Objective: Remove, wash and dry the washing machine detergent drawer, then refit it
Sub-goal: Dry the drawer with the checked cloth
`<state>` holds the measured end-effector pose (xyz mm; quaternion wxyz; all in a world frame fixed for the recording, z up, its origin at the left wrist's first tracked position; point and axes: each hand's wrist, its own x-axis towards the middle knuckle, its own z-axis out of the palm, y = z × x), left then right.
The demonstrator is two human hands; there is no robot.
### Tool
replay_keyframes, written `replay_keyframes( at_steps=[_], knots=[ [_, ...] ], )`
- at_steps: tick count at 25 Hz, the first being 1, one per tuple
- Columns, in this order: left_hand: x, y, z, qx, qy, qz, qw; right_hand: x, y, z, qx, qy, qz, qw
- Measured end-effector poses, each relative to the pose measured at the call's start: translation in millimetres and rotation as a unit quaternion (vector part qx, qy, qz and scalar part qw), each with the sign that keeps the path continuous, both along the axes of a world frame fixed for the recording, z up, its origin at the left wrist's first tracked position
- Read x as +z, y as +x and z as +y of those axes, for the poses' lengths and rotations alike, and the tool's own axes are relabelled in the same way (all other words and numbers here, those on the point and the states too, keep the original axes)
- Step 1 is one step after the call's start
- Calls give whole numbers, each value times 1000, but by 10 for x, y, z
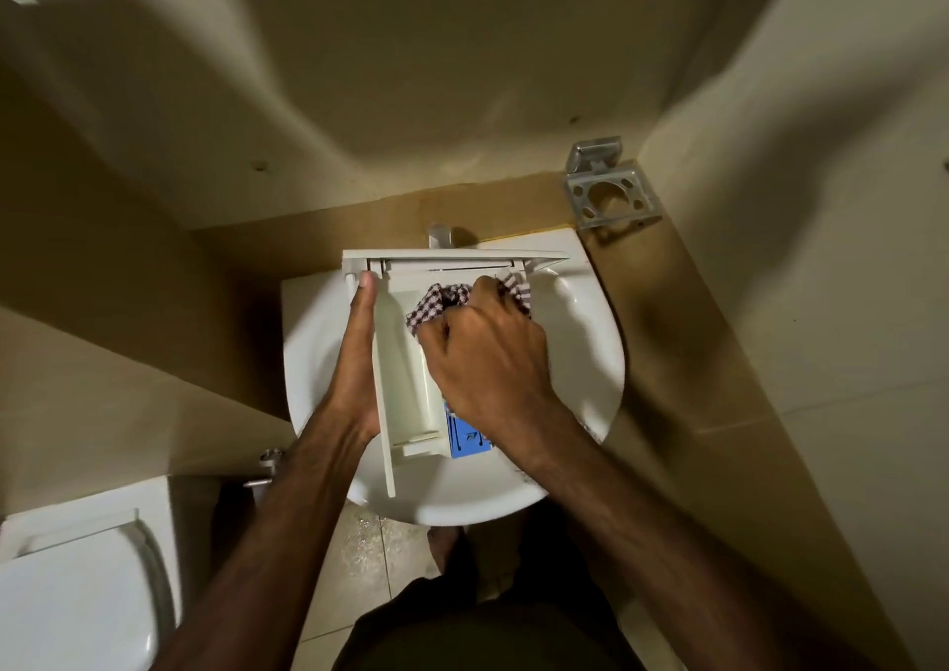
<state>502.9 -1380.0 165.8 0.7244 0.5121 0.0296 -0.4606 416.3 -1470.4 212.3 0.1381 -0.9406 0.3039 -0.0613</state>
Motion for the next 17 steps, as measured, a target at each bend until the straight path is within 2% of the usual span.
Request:
replay_keyframes(
  at_steps=[3, 5, 10, 13, 15, 17],
  knots=[
    [93, -96, -37, -17, 10, 3, 1000, 85, 94, -48, -6, 24, 85, 996],
    [80, -125, -33, -21, 15, -6, 1000, 107, 139, -104, -37, 40, 105, 993],
    [-80, -38, 23, 21, 18, 19, 999, 18, 78, -65, -52, 35, 36, 997],
    [-64, -8, 70, 18, 11, 26, 999, 31, -183, -87, -103, 84, 1, 991],
    [-63, 2, 73, 24, 10, 25, 999, 32, -296, -79, -139, 163, 23, 976],
    [-48, -7, 56, 22, 7, 35, 999, -50, -281, -63, -149, 212, 5, 966]
  ],
)
